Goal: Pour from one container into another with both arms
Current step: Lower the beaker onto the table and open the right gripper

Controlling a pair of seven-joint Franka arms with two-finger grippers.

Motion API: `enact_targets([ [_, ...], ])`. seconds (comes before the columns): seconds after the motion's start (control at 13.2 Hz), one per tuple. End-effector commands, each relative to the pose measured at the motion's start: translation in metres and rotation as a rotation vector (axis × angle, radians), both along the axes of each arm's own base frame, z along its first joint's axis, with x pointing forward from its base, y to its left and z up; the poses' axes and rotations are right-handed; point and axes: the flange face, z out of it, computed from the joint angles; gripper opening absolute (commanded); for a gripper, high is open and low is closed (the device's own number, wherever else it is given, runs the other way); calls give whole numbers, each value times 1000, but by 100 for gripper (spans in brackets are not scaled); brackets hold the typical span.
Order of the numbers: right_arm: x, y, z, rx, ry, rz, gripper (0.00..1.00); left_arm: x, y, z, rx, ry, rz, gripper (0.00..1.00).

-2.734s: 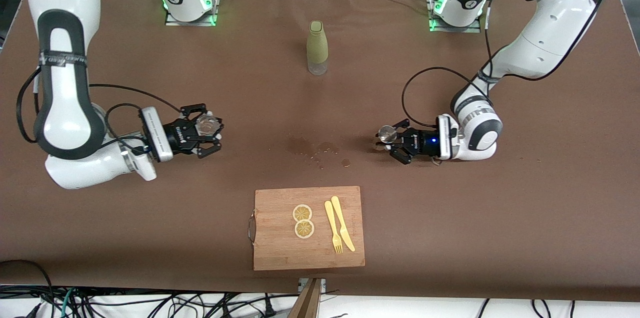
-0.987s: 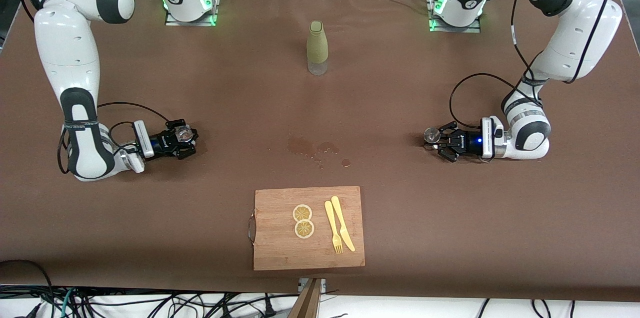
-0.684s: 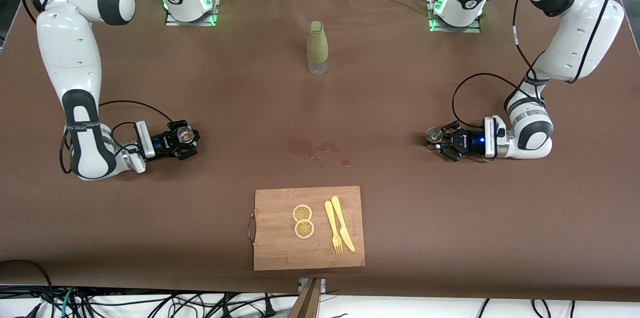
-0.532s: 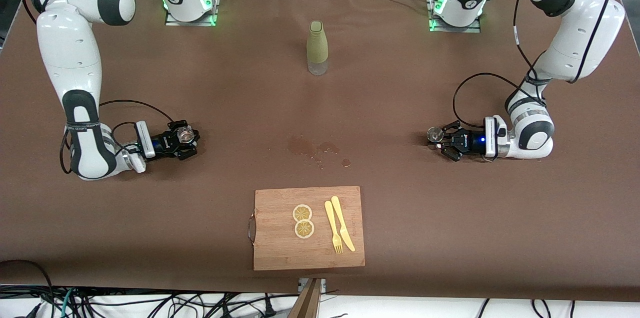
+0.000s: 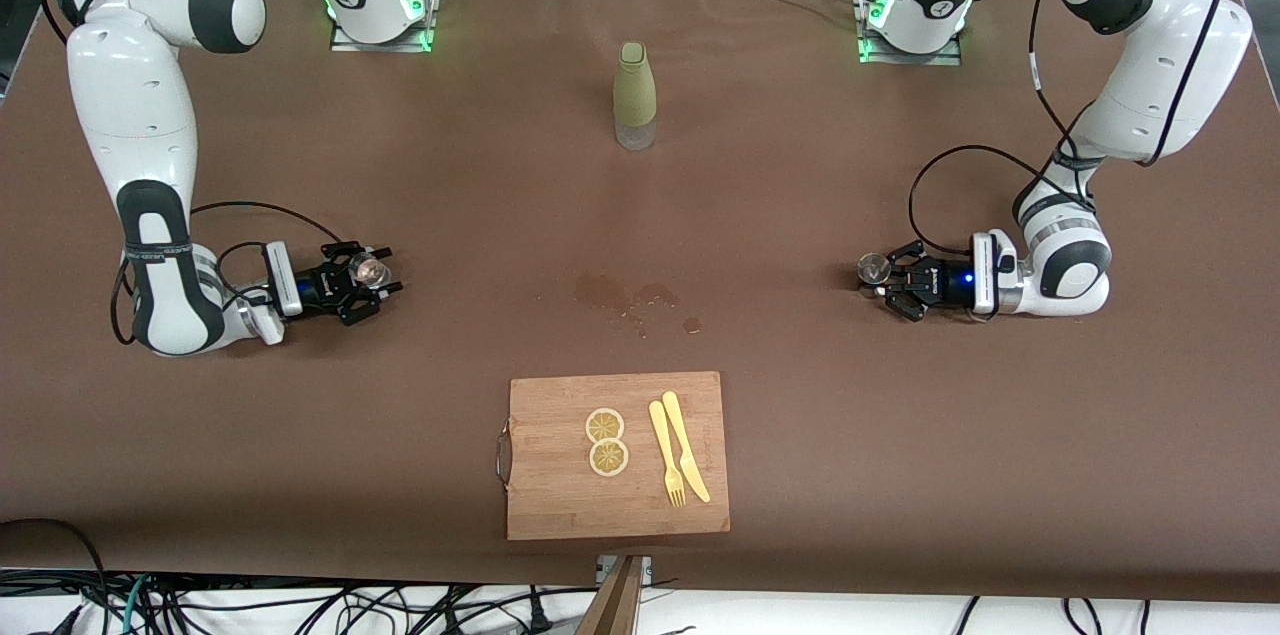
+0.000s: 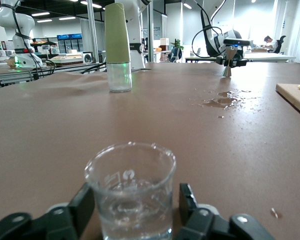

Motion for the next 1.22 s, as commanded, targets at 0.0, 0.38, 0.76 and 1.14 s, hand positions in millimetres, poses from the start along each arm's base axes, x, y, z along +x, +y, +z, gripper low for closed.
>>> enact_targets([
  [0.0,-1,-39,-2,-69,0,-41,100,-1,11,-2,1,-21,-27,0],
  [0.38,2,-99,31,-221,58,-122,100,-2,13,-5,4,-16,-23,0],
  [0.76,17,-135,100,-459,146,-203,100,-2,14,-5,9,-16,-23,41],
  [1.14,23,-146,171,-631,206,-242,100,-3,20,-6,17,-41,-18,100],
])
